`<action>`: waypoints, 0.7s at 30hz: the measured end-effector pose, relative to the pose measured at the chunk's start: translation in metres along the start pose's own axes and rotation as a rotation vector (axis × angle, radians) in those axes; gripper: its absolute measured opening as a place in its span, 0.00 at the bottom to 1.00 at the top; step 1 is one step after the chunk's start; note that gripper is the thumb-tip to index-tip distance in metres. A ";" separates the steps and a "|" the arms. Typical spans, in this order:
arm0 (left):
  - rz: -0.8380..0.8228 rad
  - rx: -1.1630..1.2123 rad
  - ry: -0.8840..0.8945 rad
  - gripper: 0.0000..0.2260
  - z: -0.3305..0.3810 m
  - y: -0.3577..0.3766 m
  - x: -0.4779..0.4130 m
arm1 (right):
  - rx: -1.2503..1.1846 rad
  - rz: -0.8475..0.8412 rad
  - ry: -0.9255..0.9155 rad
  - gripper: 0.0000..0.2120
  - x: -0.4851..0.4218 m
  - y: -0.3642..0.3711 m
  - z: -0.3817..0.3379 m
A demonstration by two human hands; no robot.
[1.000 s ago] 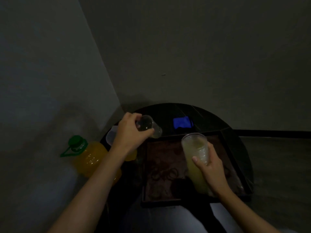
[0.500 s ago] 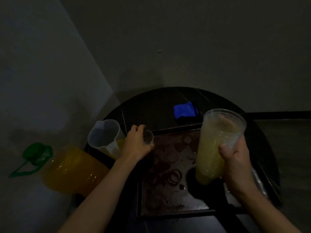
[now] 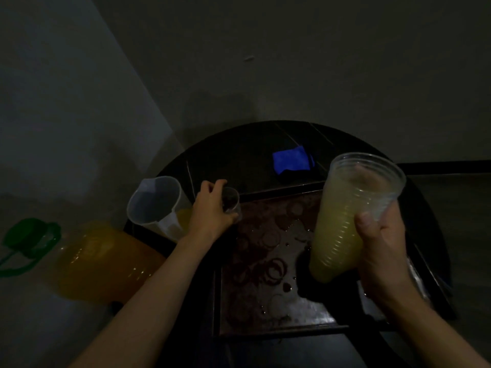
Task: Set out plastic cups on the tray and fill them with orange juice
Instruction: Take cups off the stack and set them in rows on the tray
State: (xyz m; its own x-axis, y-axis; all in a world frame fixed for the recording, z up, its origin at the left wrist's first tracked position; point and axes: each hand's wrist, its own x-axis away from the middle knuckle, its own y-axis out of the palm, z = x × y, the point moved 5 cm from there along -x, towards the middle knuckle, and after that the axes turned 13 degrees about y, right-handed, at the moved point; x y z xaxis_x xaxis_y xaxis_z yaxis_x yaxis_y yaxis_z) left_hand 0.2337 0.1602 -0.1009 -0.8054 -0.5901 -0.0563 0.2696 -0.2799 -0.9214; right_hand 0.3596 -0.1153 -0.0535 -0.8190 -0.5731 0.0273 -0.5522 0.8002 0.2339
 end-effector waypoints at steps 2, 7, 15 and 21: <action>-0.011 0.004 -0.006 0.38 -0.002 -0.001 0.000 | -0.004 -0.008 0.002 0.27 0.000 0.001 0.001; 0.182 0.042 0.076 0.32 0.007 -0.016 0.009 | 0.023 -0.052 -0.015 0.24 0.000 0.005 0.001; -0.064 0.647 0.534 0.18 0.128 -0.095 0.022 | 0.190 -0.186 0.052 0.25 0.001 0.024 -0.001; -0.265 0.444 0.603 0.26 0.165 -0.098 0.023 | 0.252 -0.232 0.057 0.29 0.007 0.025 -0.007</action>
State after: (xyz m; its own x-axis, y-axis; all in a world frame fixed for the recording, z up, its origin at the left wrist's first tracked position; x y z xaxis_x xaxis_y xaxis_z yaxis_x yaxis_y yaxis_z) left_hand 0.2759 0.0495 0.0511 -0.9849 0.0150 -0.1726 0.1121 -0.7045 -0.7008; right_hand 0.3411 -0.1006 -0.0402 -0.6611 -0.7481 0.0571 -0.7495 0.6619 -0.0066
